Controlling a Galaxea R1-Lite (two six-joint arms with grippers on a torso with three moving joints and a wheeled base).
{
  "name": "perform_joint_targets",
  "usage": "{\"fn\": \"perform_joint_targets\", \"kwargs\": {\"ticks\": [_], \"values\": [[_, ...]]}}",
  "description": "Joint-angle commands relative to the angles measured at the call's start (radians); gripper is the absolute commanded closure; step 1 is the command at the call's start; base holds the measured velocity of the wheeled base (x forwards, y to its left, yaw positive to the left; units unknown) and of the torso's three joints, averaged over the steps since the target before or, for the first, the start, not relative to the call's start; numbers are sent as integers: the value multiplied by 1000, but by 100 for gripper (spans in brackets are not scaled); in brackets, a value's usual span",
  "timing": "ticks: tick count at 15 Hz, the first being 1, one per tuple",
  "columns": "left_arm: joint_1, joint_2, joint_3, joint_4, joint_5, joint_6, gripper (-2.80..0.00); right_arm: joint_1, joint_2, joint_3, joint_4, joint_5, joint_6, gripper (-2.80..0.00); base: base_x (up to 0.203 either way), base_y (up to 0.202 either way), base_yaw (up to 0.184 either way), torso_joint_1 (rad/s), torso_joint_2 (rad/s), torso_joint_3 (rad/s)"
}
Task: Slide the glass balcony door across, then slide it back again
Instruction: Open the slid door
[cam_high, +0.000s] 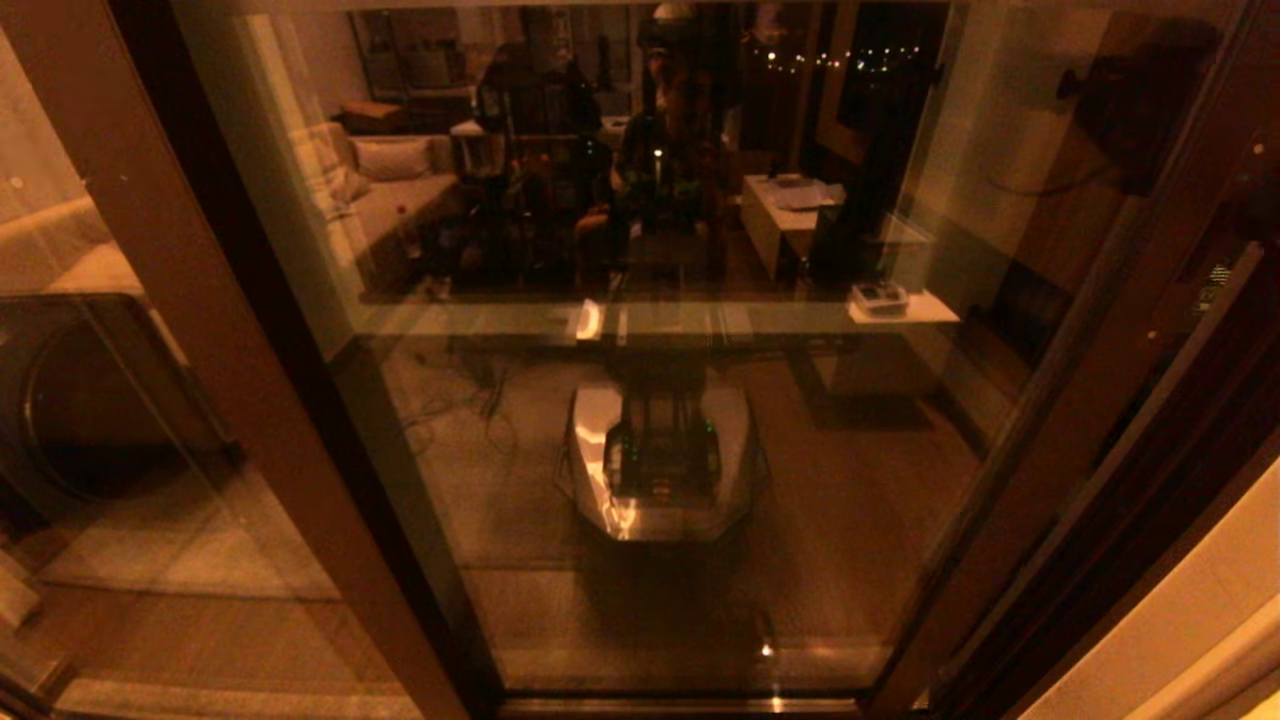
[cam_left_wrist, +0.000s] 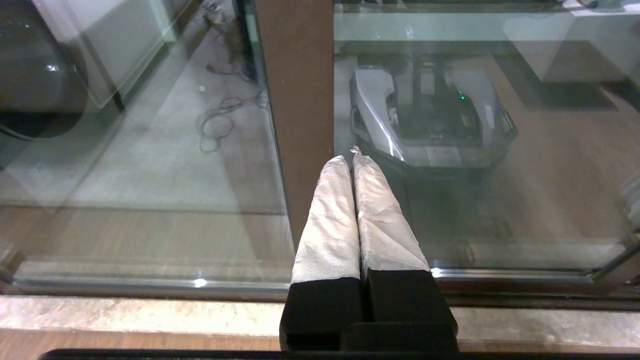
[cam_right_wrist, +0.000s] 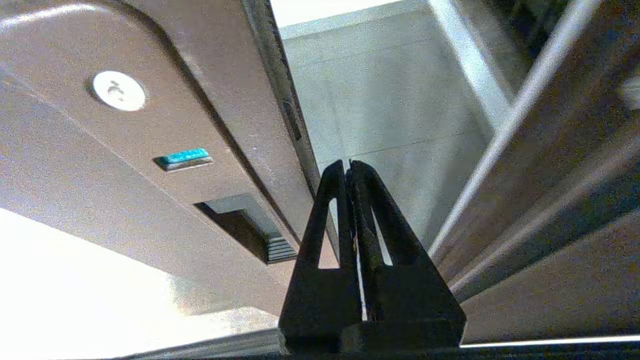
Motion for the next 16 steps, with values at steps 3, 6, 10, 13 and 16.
{"fn": "perform_joint_targets", "kwargs": {"ticks": [3,6,10,13,16], "values": [[0,0,0,1,0,0,0,30,-28,38,-1,-4,0,0,0,0,0,0,0,0],[0,0,0,1,0,0,0,67,-51,81,-8,-5,-2,0,0,0,0,0,0,0],[0,0,0,1,0,0,0,90,-61,110,-35,-6,-2,0,0,0,0,0,0,0],[0,0,0,1,0,0,0,111,-86,140,-35,-5,-1,0,0,0,0,0,0,0],[0,0,0,1,0,0,0,150,-114,181,-36,-3,-1,0,0,0,0,0,0,0]]}}
